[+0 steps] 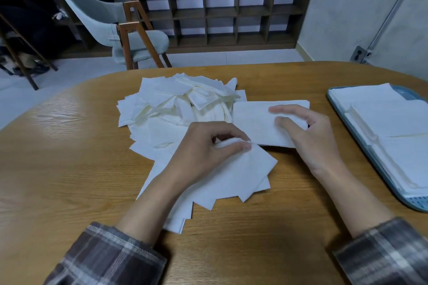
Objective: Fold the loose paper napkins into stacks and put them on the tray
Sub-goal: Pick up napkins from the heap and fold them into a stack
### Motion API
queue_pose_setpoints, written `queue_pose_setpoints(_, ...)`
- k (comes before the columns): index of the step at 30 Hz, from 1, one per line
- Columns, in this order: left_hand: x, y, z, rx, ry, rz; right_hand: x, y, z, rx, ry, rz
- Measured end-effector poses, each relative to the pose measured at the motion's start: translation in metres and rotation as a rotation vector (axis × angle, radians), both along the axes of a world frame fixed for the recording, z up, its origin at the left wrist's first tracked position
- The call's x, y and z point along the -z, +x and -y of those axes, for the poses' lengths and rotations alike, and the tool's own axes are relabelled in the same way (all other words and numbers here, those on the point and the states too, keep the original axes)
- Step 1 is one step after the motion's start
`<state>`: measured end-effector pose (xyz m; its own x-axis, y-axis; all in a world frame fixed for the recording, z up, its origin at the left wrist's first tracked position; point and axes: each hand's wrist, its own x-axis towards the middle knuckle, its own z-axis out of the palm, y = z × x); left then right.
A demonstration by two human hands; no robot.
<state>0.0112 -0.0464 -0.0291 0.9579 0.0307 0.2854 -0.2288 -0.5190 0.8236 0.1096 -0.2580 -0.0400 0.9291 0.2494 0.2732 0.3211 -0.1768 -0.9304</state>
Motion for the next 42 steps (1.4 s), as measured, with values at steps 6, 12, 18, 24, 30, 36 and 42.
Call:
queue_pose_setpoints(6,0.008,0.0,0.01,0.065,-0.035,-0.112,0.001,0.001,0.0,-0.007,-0.035,-0.001)
queue_pose_setpoints(12,0.002,0.002,0.003,0.009,-0.167,0.001,-0.003,-0.002,-0.002,-0.095,0.066,-0.046)
queue_pose_setpoints(18,-0.002,0.004,0.004,-0.107,-0.344,0.084,-0.002,-0.007,-0.003,-0.313,0.211,-0.208)
queue_pose_setpoints(24,0.003,0.007,0.007,-0.163,-0.314,0.064,-0.006,-0.016,-0.008,-0.284,0.149,-0.193)
queue_pose_setpoints(30,0.0,0.007,-0.001,-0.155,-0.351,0.066,-0.012,-0.018,-0.008,-0.28,0.176,-0.196)
queue_pose_setpoints(36,-0.002,0.006,0.001,-0.171,-0.326,0.086,-0.014,-0.022,-0.01,-0.337,0.171,-0.184)
queue_pose_setpoints(42,-0.003,0.006,0.004,-0.185,-0.293,0.118,-0.014,-0.022,-0.01,-0.344,0.122,-0.152)
